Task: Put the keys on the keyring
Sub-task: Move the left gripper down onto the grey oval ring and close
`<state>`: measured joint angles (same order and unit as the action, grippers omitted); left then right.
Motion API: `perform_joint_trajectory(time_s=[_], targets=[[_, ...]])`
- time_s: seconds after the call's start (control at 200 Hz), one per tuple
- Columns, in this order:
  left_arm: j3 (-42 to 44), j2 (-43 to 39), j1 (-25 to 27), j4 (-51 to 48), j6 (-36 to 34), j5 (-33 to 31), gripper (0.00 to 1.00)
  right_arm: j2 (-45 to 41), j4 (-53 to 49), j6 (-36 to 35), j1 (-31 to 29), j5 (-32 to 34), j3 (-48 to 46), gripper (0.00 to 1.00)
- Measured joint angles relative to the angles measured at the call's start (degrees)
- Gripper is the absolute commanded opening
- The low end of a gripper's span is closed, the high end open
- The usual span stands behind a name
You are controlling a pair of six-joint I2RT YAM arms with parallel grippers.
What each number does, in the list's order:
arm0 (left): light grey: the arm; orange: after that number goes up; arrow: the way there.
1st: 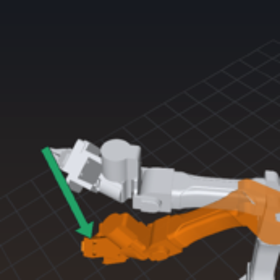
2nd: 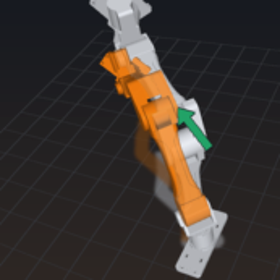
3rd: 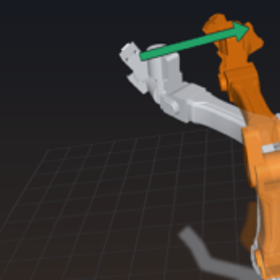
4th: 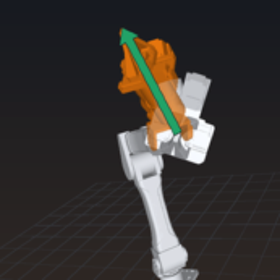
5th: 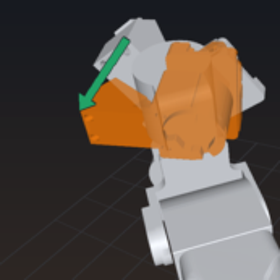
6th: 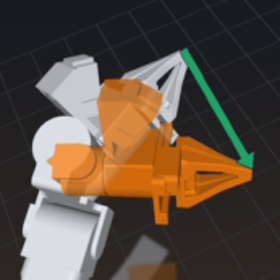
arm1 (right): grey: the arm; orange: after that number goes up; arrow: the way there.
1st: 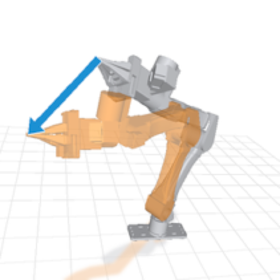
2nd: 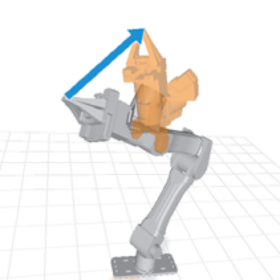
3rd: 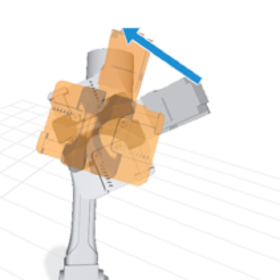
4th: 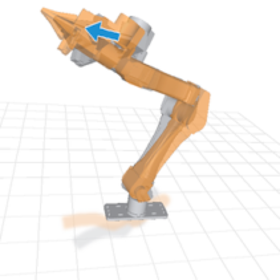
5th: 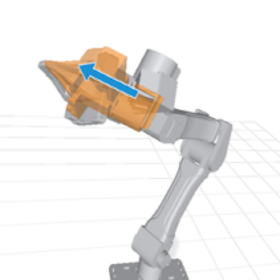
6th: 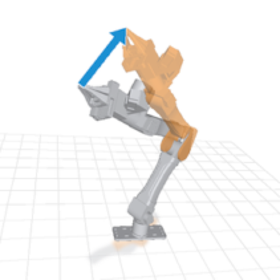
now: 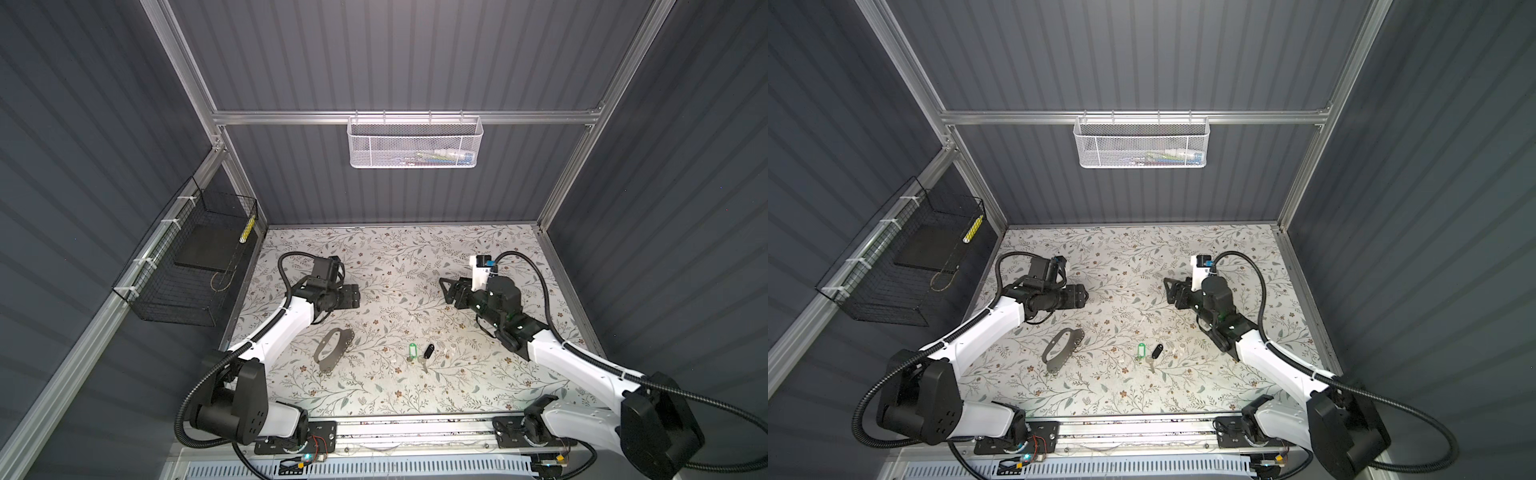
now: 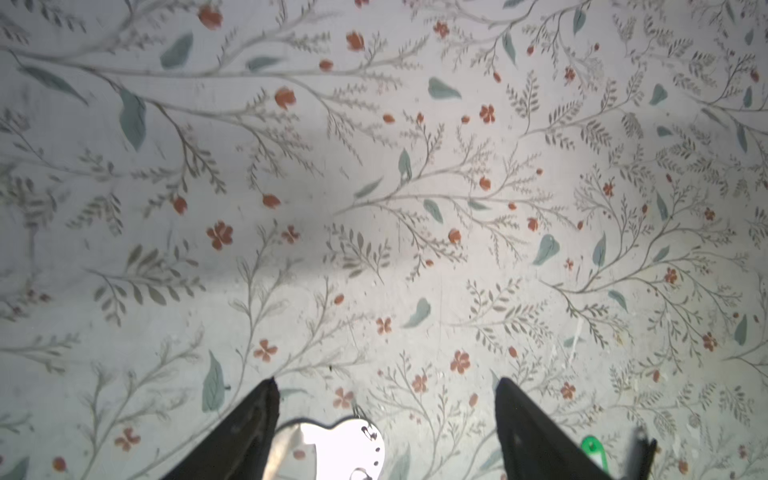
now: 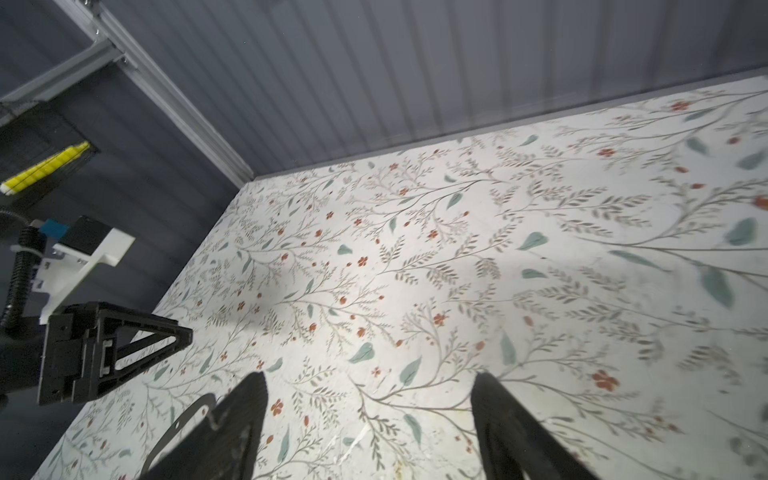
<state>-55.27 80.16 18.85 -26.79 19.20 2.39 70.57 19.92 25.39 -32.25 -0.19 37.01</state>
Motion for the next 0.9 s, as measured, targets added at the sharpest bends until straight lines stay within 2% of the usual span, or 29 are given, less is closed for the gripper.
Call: perform_joint_trajectory(time_s=[0.12,0.3,0.46,0.66,0.895], targets=[[0.15,-0.68,1.73,-3.63,4.2,0.52,0.68,7.04,1.81,-0.28,-4.5,1.01,2.25,0.5],[0.13,0.2,6.86,-7.82,7.98,-2.32,0.62,13.46,-1.01,-1.16,-7.04,1.42,5.6,0.4],[0.13,3.5,9.16,-9.44,10.29,-4.55,0.56,14.67,-1.81,-2.05,-7.28,1.25,8.31,0.35],[0.13,5.97,9.29,-9.73,12.15,-6.91,0.48,15.91,-2.45,-2.49,-7.28,0.42,9.68,0.33],[0.13,7.93,10.19,-9.64,13.03,-8.0,0.45,16.17,-3.43,-2.49,-7.19,-0.26,9.7,0.33]])
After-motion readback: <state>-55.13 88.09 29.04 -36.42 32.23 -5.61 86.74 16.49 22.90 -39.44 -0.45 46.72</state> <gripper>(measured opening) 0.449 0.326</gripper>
